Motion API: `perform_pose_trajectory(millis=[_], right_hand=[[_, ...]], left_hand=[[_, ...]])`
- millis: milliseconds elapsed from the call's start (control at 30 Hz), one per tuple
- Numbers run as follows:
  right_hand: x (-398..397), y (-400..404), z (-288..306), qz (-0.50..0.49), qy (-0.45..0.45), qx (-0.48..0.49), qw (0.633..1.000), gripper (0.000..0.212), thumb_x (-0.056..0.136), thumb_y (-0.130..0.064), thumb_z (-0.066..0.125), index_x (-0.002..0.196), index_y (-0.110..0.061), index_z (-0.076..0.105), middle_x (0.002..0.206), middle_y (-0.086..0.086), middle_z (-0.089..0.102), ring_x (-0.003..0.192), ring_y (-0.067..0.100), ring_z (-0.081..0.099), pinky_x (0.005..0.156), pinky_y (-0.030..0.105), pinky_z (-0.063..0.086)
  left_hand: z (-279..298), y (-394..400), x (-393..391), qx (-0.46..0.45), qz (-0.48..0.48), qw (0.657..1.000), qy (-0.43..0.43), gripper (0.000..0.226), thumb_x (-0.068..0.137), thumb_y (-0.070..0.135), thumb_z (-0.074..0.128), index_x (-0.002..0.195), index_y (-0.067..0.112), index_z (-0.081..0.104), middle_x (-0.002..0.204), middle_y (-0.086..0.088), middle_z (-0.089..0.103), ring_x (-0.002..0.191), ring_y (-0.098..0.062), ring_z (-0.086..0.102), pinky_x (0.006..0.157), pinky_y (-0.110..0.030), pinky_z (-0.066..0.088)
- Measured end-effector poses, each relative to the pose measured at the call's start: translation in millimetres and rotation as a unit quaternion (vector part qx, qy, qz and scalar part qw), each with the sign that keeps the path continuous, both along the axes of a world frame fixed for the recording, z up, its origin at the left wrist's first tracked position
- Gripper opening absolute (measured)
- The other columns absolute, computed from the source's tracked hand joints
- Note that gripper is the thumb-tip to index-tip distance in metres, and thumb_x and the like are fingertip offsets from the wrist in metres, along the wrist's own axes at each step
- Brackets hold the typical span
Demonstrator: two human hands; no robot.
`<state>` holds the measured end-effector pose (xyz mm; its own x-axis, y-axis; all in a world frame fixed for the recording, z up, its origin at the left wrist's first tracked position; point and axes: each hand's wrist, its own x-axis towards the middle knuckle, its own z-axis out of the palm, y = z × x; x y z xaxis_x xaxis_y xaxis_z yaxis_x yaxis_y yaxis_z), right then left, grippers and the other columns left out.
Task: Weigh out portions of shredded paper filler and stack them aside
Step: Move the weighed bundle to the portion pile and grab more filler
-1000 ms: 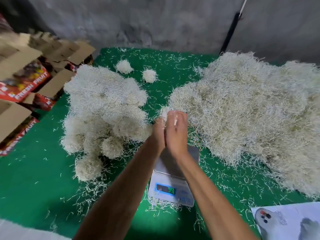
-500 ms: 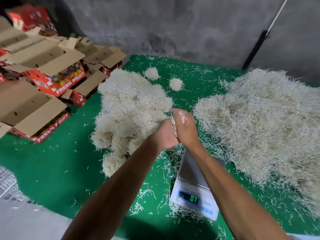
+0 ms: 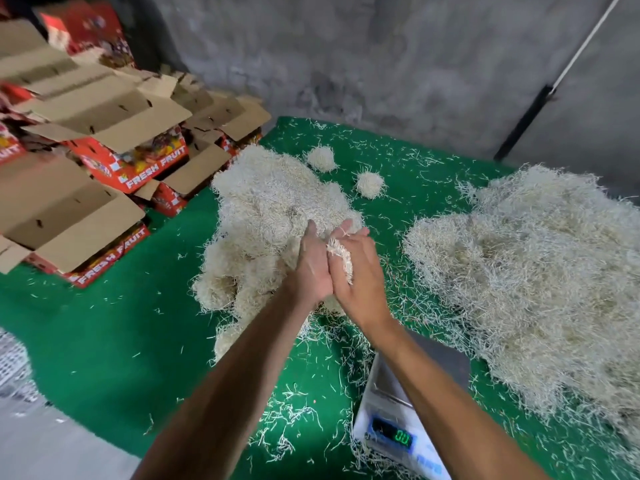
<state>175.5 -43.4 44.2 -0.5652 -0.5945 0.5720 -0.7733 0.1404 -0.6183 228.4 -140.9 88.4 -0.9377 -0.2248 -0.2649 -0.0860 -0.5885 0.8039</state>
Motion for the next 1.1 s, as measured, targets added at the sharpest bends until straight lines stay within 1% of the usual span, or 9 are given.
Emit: perform_pose_trajectory(millis=[167, 300, 433, 567, 667, 767, 867, 967, 1100], right_hand=[[-51, -58, 32, -0.064, -0.038, 0.163, 0.984, 0.031, 0.111, -0.036, 0.035, 0.094, -0.017, 0.053, 0.064, -0.008, 0.051, 0.054, 0.001, 0.052, 0.046, 0.023, 0.032], [-92, -110, 40, -0.06, -0.161, 0.127, 0.977, 0.042, 0.111, -0.038, 0.03, 0.099, -0.009, 0.057, 0.064, -0.002, 0.061, 0.048, 0.001, 0.061, 0.041, 0.017, 0.043], [-139, -163, 46, -0.062, -0.317, 0.105, 0.941, 0.043, 0.109, -0.037, 0.019, 0.084, -0.018, 0.049, 0.067, -0.005, 0.049, 0.056, 0.009, 0.046, 0.059, 0.028, 0.041], [-181, -222, 35, -0.04, -0.367, 0.06, 0.927, 0.028, 0.106, -0.025, 0.04, 0.129, -0.017, 0.052, 0.1, 0.002, 0.057, 0.084, 0.006, 0.053, 0.084, 0.033, 0.049], [-198, -259, 15, -0.101, -0.33, 0.009, 0.938, 0.065, 0.099, -0.017, 0.065, 0.155, -0.021, 0.034, 0.131, -0.003, 0.047, 0.111, 0.01, 0.05, 0.102, 0.025, 0.039], [-199, -281, -19, -0.102, -0.291, 0.029, 0.951, 0.051, 0.098, -0.025, 0.068, 0.144, -0.029, 0.047, 0.13, -0.009, 0.048, 0.109, 0.012, 0.059, 0.1, 0.032, 0.052], [-199, -280, -48, 0.039, -0.234, 0.281, 0.93, 0.03, 0.1, -0.037, 0.065, 0.128, -0.024, 0.065, 0.114, 0.006, 0.066, 0.097, 0.024, 0.068, 0.092, 0.043, 0.058], [-204, -267, -41, 0.075, -0.275, 0.244, 0.927, 0.034, 0.106, -0.05, 0.048, 0.085, -0.029, 0.065, 0.083, -0.004, 0.063, 0.074, 0.015, 0.06, 0.076, 0.032, 0.05], [-204, -233, 2, 0.034, -0.256, 0.182, 0.949, 0.036, 0.109, -0.045, 0.041, 0.115, -0.022, 0.068, 0.099, -0.007, 0.067, 0.09, 0.01, 0.065, 0.074, 0.021, 0.047]], left_hand=[[8, -22, -22, 0.111, -0.006, 0.993, -0.039, 0.087, 0.1, 0.071, 0.016, 0.133, 0.003, 0.058, 0.124, -0.019, 0.068, 0.122, -0.025, 0.063, 0.104, -0.042, 0.05], [11, -66, -52, -0.134, 0.136, 0.977, -0.089, 0.059, 0.108, 0.055, 0.022, 0.107, 0.012, 0.063, 0.116, -0.025, 0.069, 0.108, -0.033, 0.07, 0.095, -0.05, 0.057], [10, -134, -77, -0.501, 0.179, 0.844, -0.072, 0.035, 0.108, 0.037, 0.041, 0.106, 0.012, 0.065, 0.107, -0.014, 0.071, 0.088, -0.017, 0.065, 0.08, -0.034, 0.054], [0, -220, -108, -0.789, 0.045, 0.602, -0.11, 0.044, 0.101, 0.036, 0.054, 0.143, 0.025, 0.055, 0.147, 0.0, 0.056, 0.14, -0.021, 0.043, 0.124, -0.05, 0.016], [-18, -259, -118, -0.799, -0.019, 0.558, -0.223, 0.06, 0.093, 0.064, 0.054, 0.135, 0.022, 0.062, 0.135, -0.005, 0.065, 0.135, -0.022, 0.049, 0.123, -0.059, 0.001], [-37, -275, -111, -0.807, -0.013, 0.51, -0.296, 0.085, 0.083, 0.088, 0.034, 0.114, 0.017, 0.071, 0.118, -0.004, 0.071, 0.127, -0.022, 0.056, 0.12, -0.061, -0.006], [-49, -285, -103, -0.788, 0.017, 0.547, -0.282, 0.059, 0.088, 0.073, 0.052, 0.116, 0.023, 0.069, 0.122, 0.0, 0.068, 0.127, -0.021, 0.054, 0.122, -0.061, 0.005], [-47, -285, -103, -0.759, 0.06, 0.608, -0.223, 0.041, 0.091, 0.052, 0.062, 0.125, 0.028, 0.064, 0.132, 0.002, 0.064, 0.124, -0.017, 0.052, 0.117, -0.053, 0.026], [-22, -249, -111, -0.758, 0.095, 0.627, -0.154, 0.036, 0.094, 0.041, 0.065, 0.124, 0.02, 0.067, 0.123, -0.004, 0.07, 0.107, -0.017, 0.064, 0.107, -0.043, 0.045]])
